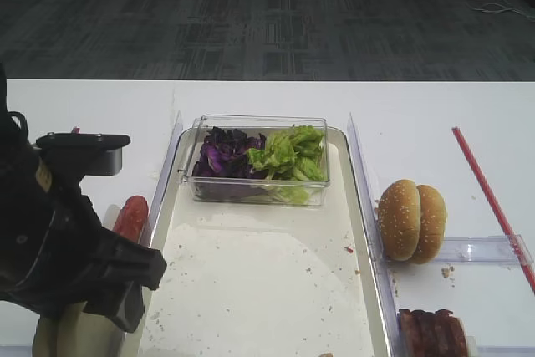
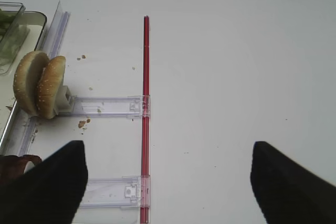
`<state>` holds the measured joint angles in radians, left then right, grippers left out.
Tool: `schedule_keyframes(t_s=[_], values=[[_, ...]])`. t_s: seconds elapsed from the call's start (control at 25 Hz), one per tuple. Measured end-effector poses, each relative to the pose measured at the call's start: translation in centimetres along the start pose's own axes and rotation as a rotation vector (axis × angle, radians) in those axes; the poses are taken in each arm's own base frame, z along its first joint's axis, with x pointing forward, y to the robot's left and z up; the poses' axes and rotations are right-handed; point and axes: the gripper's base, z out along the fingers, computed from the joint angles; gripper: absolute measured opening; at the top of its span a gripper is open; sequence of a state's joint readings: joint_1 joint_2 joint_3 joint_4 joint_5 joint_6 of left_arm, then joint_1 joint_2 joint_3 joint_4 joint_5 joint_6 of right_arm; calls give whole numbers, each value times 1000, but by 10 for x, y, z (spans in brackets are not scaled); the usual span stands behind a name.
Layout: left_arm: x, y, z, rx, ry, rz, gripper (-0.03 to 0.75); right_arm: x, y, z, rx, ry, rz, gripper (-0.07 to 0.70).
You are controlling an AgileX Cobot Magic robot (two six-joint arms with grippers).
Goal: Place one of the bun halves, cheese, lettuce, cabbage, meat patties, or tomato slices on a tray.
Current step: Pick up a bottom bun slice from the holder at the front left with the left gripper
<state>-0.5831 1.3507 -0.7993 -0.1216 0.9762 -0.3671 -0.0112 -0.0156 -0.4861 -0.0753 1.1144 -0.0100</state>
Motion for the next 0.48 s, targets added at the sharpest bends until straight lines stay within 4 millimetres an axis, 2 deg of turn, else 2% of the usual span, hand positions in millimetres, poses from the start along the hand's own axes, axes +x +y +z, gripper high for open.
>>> schedule_keyframes(t_s=[0.48], values=[[-5,-1,18,-30,69,-8,503,0,0,0,0,0,0,657]])
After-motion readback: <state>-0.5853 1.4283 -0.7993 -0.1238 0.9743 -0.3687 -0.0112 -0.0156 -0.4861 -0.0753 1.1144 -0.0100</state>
